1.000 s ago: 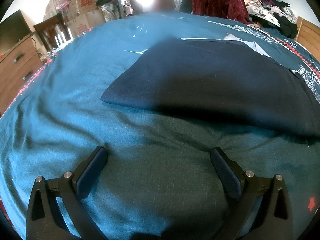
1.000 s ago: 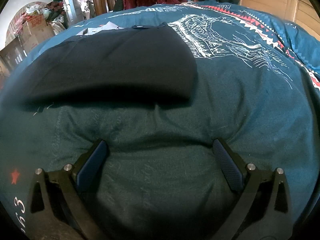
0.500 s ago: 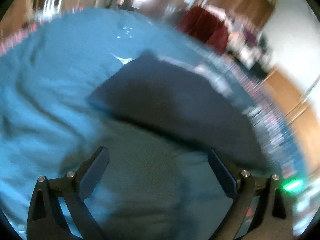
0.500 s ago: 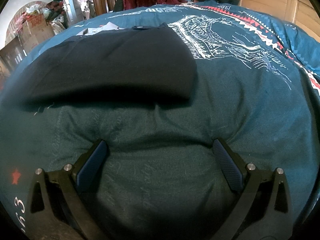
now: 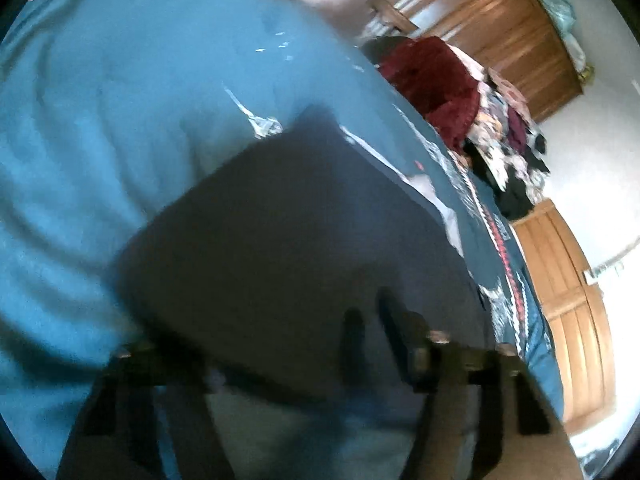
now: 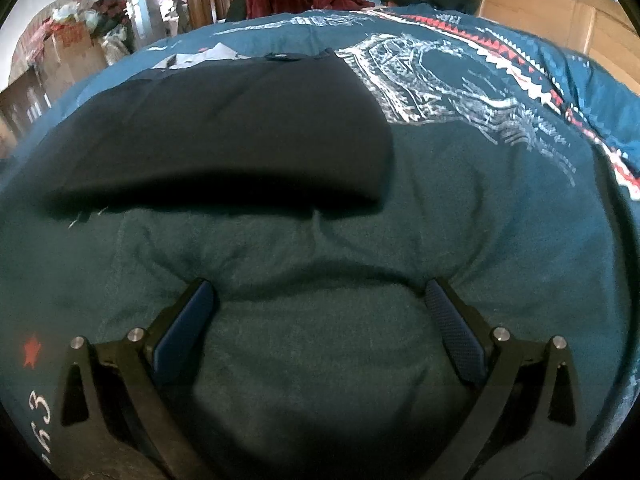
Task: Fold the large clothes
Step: 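Grasp the edge of the folded navy garment with the right gripper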
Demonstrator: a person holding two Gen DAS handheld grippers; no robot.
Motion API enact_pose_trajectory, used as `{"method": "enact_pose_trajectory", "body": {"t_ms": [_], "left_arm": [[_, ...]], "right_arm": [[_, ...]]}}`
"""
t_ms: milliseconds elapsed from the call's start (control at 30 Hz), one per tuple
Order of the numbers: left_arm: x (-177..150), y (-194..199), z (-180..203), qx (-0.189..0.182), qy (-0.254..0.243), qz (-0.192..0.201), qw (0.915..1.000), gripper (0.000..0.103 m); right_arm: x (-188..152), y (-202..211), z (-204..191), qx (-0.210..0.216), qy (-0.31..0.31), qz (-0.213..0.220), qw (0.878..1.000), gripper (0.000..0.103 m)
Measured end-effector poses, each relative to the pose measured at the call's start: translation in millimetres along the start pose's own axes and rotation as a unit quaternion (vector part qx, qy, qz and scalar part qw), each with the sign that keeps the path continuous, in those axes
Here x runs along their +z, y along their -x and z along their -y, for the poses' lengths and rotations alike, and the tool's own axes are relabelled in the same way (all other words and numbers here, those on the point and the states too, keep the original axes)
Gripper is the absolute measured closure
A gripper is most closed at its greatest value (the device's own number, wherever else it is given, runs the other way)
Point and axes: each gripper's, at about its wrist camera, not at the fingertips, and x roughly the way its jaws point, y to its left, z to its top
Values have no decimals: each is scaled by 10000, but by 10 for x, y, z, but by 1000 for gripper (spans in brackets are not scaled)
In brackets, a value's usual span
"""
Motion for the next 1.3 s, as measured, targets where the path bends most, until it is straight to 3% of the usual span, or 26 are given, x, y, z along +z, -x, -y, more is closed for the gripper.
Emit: {"method": "enact_pose_trajectory", "body": {"t_ms": [100,200,267,333,400,467,533,600,700,833,933,1000,1033,1067,1100,1133,1200,1233,1300], "left_arm": [[25,-56,-25,-10,24,105,9999,75],[1,-58,122,156,-379,265,9988,93],[-36,13,327,477,-907,552,9932,97],[-102,54,573,829,-1584,823,9804,97],[-148,54,734,1007,-1960,938,9709,97],[-216,45,859,1141,-2263,1012,9620,97],[-320,56,909,1305,-2529,1080,9525,97],[-409,42,1006,1451,-2859,1134,9404,97],[-519,-3,1161,1542,-3326,1222,9223,97],[-689,-197,1402,1686,-3938,1244,8950,97],[-780,-263,1511,1642,-4200,1241,8839,96],[-788,-264,1551,1601,-4217,1233,8839,96],[-768,-249,1546,1553,-4183,1214,8867,96],[-755,-233,1554,1448,-4165,1166,8899,96],[-779,-207,1602,1384,-4189,1158,8899,96],[-815,-158,1662,1252,-4257,1166,8886,96],[-885,-40,1849,907,-4345,1163,8885,96],[-928,14,1943,743,-4394,1167,8876,96],[-1128,80,2273,178,-4663,1034,8784,96]], "right_arm": [[183,297,-160,144,424,-15,9990,0],[595,516,-456,376,708,204,9966,0],[1053,500,-764,769,851,327,9929,0],[1652,328,-1188,1426,939,165,9852,0],[2172,104,-1689,1900,1136,-60,9752,0],[2615,-214,-2385,2390,1557,-540,9569,0],[2818,-531,-2938,2605,1821,-1049,9423,0],[2882,-854,-3450,2471,2102,-1506,9338,0],[2895,-1178,-3879,2357,2294,-2031,9223,0],[2792,-1296,-4178,1899,2685,-2164,9193,0],[2690,-1371,-4265,1453,3072,-2178,9149,4],[2620,-1407,-4170,1115,3262,-1989,9174,20],[2619,-1420,-4081,1099,3211,-1964,9199,41],[2627,-1421,-3945,1198,3080,-1946,9235,56],[2647,-1390,-3756,1456,2844,-1897,9284,62],[2662,-1328,-3534,1734,2587,-1799,9331,78],[2664,-1109,-2923,2394,1847,-1407,9427,85],[2632,-1006,-2639,2515,1576,-1236,9469,86],[2497,-758,-1919,2818,865,-842,9518,87]]}}
